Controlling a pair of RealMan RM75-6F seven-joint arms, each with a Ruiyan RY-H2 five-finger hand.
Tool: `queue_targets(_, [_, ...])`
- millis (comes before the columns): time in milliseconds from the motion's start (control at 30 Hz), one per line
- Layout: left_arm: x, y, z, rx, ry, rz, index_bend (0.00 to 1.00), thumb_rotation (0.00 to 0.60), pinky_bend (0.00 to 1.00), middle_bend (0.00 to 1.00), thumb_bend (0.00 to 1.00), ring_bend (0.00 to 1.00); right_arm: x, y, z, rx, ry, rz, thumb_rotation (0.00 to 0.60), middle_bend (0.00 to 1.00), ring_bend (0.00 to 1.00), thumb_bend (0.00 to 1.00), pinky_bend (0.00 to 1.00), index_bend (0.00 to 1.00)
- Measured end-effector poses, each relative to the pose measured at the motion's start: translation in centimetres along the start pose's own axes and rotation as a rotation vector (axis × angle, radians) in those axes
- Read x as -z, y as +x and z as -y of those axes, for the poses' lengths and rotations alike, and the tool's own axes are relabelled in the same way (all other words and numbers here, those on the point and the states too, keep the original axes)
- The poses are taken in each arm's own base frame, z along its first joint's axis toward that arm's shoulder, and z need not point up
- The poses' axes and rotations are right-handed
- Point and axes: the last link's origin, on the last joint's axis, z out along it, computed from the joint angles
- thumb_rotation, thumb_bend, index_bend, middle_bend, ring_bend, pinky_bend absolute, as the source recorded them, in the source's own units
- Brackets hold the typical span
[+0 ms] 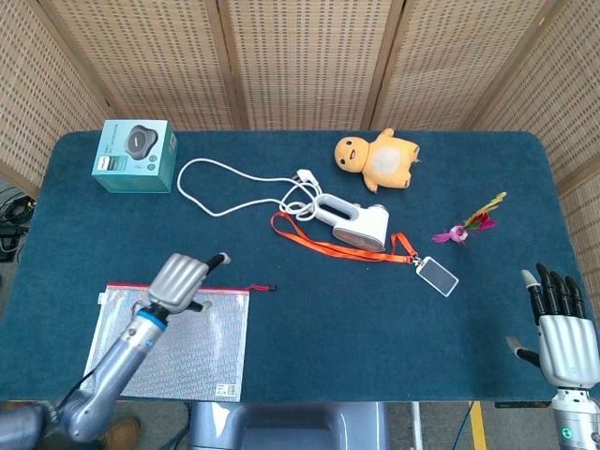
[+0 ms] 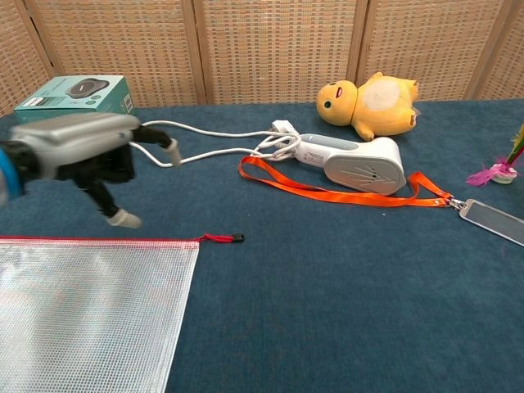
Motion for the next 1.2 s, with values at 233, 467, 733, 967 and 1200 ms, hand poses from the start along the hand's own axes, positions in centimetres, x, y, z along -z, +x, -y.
queue_targets(233, [-5.6,-2.0,-3.3,-0.021,-0.017,0.075,0.37,0.6,1.0,1.0,0.21,0.99,-0.6,-0.6,-0.3,0.021,-0.024,0.013,0.6,0.0,0.0,0.0,0.0,0.0])
queue_targets(467, [-8.2,-3.8,-5.8,-0.026,-0.031,0.15,0.42,0.6,1.0,1.0,0.28,0.99,-0.7,-0.9,-0.2,0.023,-0.022,0.024,0.6,0.0,0.0,0.0,0.0,0.0])
queue_targets(733, [-8.7,-4.5,-6.2,-0.039,-0.017,0.155,0.43,0.6,1.0,1.0,0.31,0.99,-0.7,-0.8,-0.2,0.01,-0.02,0.031,0.6,0.0,0.0,0.0,0.0,0.0])
queue_targets(967, [-8.7,-5.3,-6.0,-0.046,0.007,0.17,0.44,0.6,1.0,1.0,0.32,0.99,-0.7,-0.6,-0.4,-0.001,-0.02,0.028,0.6,0.0,0.0,0.0,0.0,0.0])
queue_targets(1200, [-8.9,-5.9,-6.3,-0.05,0.012,0.173,0.46,0.6,1.0,1.0,0.34,0.99,-0.7,-0.5,-0.6,-0.006,-0.025,0.03,0.6,0.0,0.0,0.0,0.0,0.0])
